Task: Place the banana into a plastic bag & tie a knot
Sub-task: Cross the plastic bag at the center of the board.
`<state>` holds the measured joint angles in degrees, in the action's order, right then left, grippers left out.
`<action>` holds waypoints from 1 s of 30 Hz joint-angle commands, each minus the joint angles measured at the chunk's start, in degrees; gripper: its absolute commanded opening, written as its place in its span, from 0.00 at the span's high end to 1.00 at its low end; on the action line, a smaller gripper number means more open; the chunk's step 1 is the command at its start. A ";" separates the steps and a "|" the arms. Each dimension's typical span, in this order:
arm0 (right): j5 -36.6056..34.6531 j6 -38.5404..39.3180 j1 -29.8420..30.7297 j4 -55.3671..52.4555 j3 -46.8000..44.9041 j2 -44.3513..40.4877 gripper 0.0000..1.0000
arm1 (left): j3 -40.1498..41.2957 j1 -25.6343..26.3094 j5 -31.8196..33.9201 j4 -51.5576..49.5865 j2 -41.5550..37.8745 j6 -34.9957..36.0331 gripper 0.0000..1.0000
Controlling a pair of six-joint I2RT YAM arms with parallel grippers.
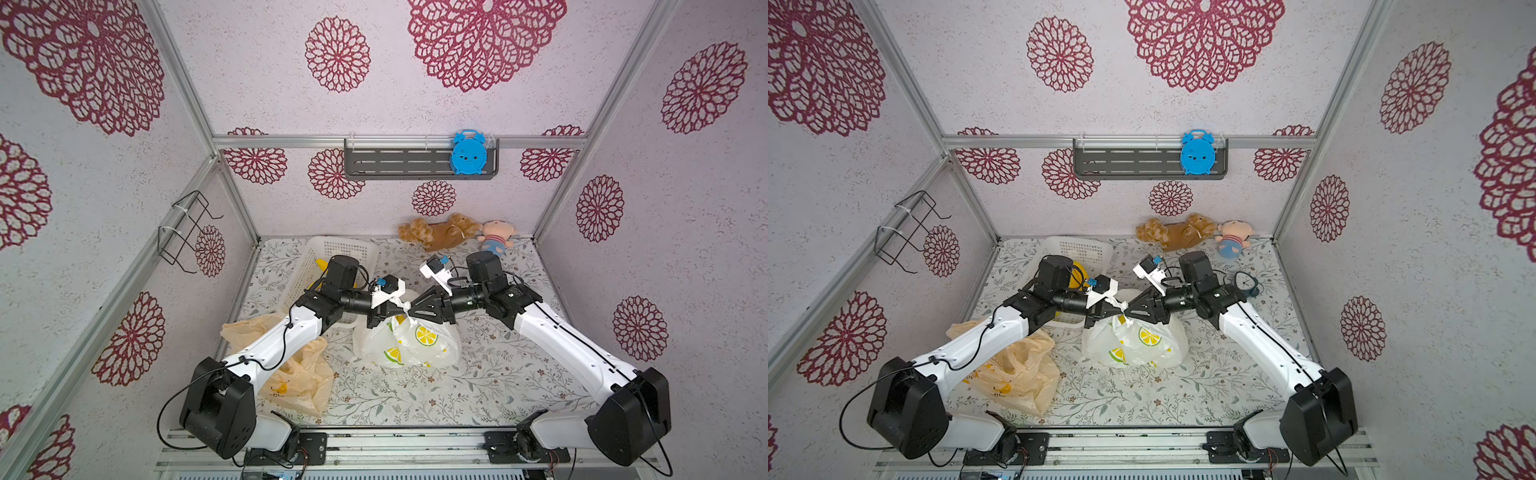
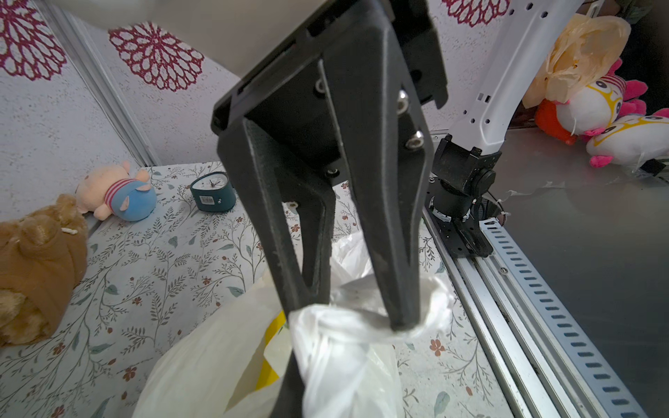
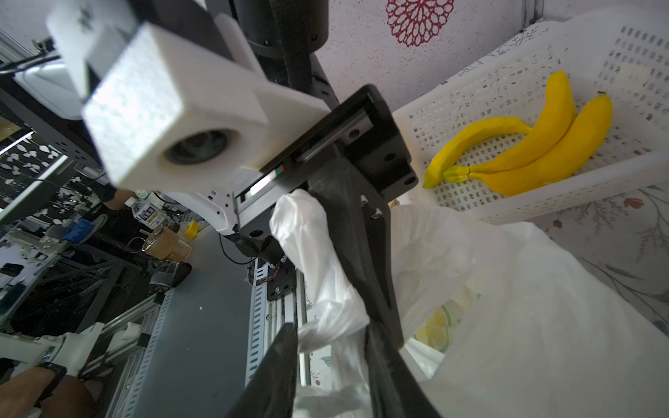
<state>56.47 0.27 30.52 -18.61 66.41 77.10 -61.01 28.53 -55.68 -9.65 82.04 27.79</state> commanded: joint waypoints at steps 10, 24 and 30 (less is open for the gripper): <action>-8.17 0.09 1.04 -6.12 1.00 -2.09 0.50 | -0.69 -0.76 -1.71 7.28 -0.48 -0.46 1.00; -5.65 1.28 2.06 -4.63 3.17 3.26 0.59 | -0.86 -0.78 -2.06 7.10 0.23 -0.63 1.00; -6.02 1.57 2.35 -3.90 3.54 4.95 0.74 | -1.46 -0.89 -2.07 5.86 0.70 -0.88 1.00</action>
<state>49.87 0.82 32.32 -22.52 68.14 81.36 -60.97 27.94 -56.25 -5.02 82.21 27.55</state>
